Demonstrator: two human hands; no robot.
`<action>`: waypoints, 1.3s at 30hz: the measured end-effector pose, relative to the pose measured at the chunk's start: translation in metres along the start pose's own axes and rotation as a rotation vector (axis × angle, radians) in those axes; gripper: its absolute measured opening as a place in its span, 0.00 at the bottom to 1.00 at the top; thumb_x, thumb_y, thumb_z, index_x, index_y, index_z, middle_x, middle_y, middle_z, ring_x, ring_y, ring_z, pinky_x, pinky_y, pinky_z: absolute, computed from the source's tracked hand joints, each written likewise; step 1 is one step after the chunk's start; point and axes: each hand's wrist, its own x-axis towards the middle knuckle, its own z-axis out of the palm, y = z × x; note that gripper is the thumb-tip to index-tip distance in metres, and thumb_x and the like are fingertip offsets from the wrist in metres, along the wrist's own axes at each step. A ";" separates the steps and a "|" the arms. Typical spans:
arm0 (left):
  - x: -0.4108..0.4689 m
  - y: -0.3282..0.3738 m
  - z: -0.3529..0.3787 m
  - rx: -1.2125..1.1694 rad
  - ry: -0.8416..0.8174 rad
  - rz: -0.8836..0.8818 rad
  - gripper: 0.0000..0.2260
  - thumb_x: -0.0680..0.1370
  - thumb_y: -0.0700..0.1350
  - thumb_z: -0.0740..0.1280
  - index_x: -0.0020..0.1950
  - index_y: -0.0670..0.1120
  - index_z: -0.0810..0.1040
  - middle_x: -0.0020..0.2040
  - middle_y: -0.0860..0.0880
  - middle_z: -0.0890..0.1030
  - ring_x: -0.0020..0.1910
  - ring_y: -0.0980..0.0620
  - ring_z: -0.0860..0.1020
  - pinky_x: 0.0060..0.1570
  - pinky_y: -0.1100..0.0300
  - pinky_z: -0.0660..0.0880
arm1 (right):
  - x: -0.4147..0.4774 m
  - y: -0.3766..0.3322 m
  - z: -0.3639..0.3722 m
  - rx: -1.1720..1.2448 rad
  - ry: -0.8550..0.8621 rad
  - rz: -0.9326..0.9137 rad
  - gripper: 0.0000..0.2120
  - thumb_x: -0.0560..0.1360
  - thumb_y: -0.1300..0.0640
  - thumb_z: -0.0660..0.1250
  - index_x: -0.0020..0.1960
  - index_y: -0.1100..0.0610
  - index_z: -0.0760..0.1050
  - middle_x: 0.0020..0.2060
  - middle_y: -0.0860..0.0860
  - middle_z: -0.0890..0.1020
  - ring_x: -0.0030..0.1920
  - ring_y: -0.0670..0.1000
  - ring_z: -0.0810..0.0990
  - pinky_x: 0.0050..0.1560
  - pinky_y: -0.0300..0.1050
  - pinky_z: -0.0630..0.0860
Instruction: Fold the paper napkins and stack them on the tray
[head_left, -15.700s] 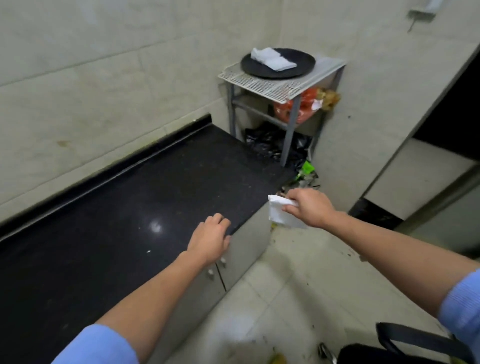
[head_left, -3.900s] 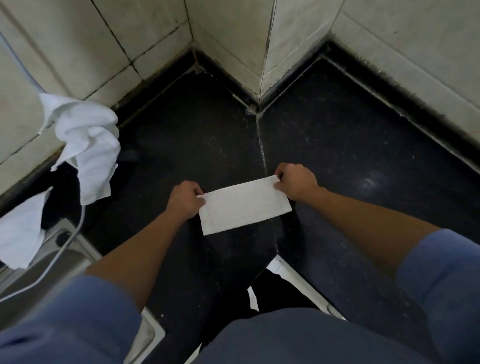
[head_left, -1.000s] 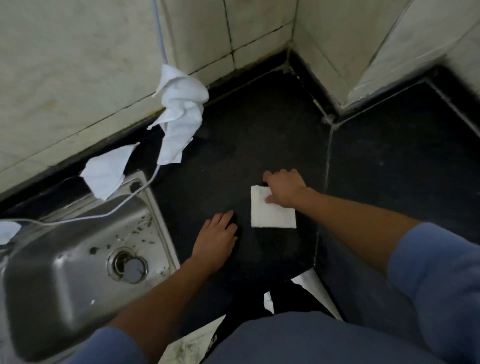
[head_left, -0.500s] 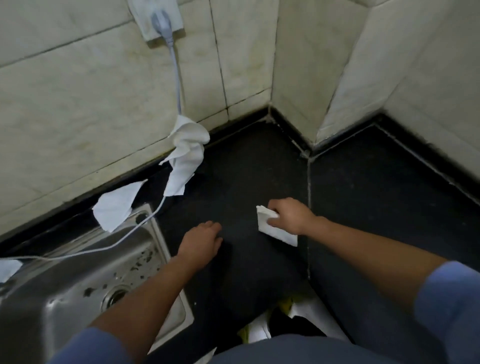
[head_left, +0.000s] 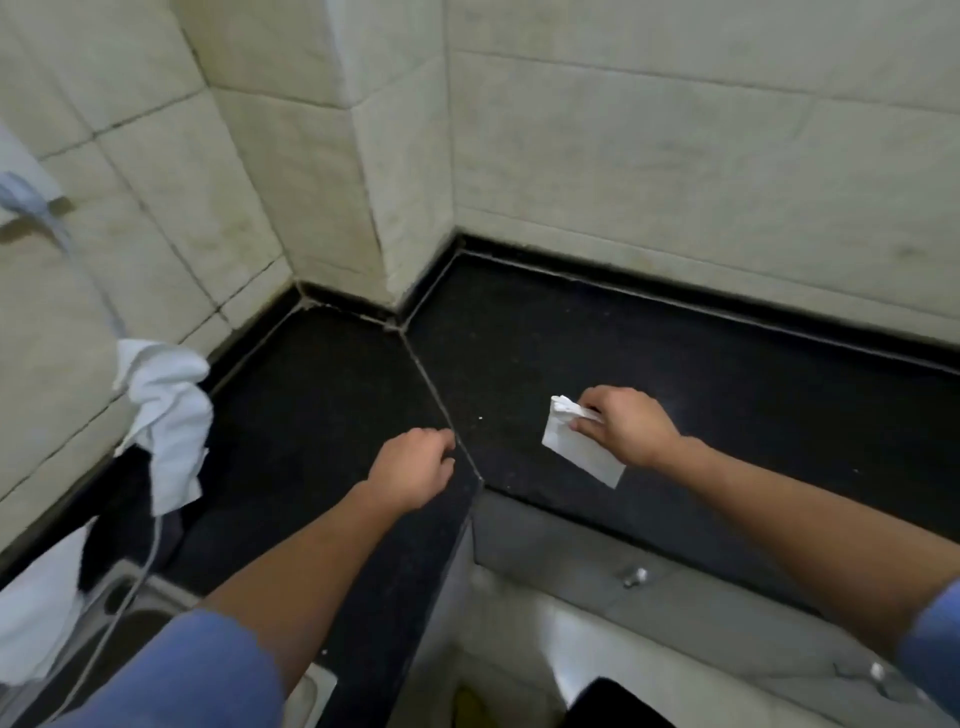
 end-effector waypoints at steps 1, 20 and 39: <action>0.007 0.020 0.002 0.012 -0.003 0.047 0.10 0.78 0.49 0.63 0.57 0.48 0.76 0.50 0.47 0.81 0.49 0.46 0.79 0.48 0.50 0.76 | -0.019 0.017 -0.006 0.005 0.019 0.049 0.11 0.77 0.44 0.62 0.49 0.51 0.74 0.46 0.48 0.79 0.46 0.53 0.78 0.40 0.48 0.71; 0.009 0.589 0.137 0.051 -0.133 0.819 0.07 0.77 0.48 0.62 0.52 0.49 0.77 0.50 0.48 0.82 0.49 0.45 0.78 0.46 0.54 0.74 | -0.512 0.350 -0.075 -0.009 0.298 0.807 0.11 0.76 0.43 0.64 0.53 0.49 0.75 0.50 0.49 0.81 0.51 0.56 0.79 0.44 0.48 0.72; 0.106 1.019 0.182 0.029 -0.092 1.304 0.08 0.77 0.48 0.63 0.53 0.48 0.76 0.49 0.49 0.81 0.49 0.46 0.78 0.44 0.53 0.75 | -0.718 0.614 -0.202 0.009 0.531 1.163 0.12 0.75 0.47 0.69 0.39 0.51 0.69 0.36 0.49 0.76 0.41 0.57 0.78 0.38 0.52 0.72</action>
